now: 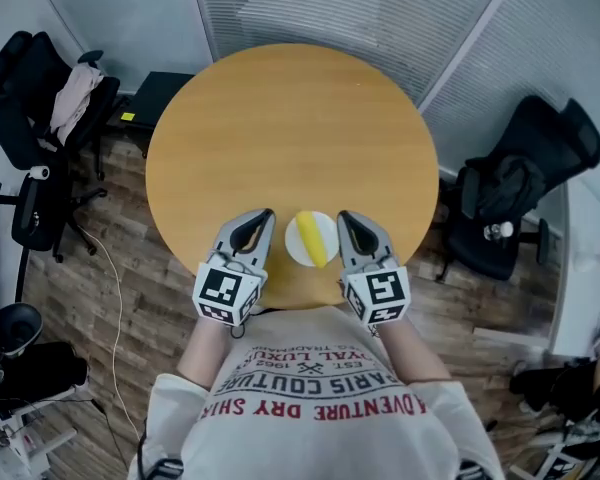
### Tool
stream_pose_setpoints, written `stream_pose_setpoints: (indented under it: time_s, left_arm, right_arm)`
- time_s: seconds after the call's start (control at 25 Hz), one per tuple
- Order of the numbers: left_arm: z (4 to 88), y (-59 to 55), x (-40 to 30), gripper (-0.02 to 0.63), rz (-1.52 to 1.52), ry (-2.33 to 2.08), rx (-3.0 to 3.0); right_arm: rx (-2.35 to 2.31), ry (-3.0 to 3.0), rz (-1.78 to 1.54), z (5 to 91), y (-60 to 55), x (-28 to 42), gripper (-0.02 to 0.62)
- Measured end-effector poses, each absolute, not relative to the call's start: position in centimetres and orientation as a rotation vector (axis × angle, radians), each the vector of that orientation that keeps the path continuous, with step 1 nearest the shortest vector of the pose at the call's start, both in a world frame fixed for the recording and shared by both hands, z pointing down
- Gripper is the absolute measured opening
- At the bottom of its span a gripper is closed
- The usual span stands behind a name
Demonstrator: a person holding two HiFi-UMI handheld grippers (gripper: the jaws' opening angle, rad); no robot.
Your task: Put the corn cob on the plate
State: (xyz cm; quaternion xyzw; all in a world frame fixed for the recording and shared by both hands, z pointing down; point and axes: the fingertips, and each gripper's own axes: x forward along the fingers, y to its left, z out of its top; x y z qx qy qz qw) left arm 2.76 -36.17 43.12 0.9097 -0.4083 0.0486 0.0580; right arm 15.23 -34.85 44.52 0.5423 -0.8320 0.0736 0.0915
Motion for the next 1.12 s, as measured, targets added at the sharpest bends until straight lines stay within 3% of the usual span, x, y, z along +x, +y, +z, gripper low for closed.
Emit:
stream_pose_setpoints:
  time_s: [1.12]
  left_arm:
    - [41.2, -36.1, 2.4, 0.034, 0.132, -1.265, 2.775]
  right_arm:
    - [1.627, -2.535, 0.109, 42.9, -34.9, 14.7, 0.029]
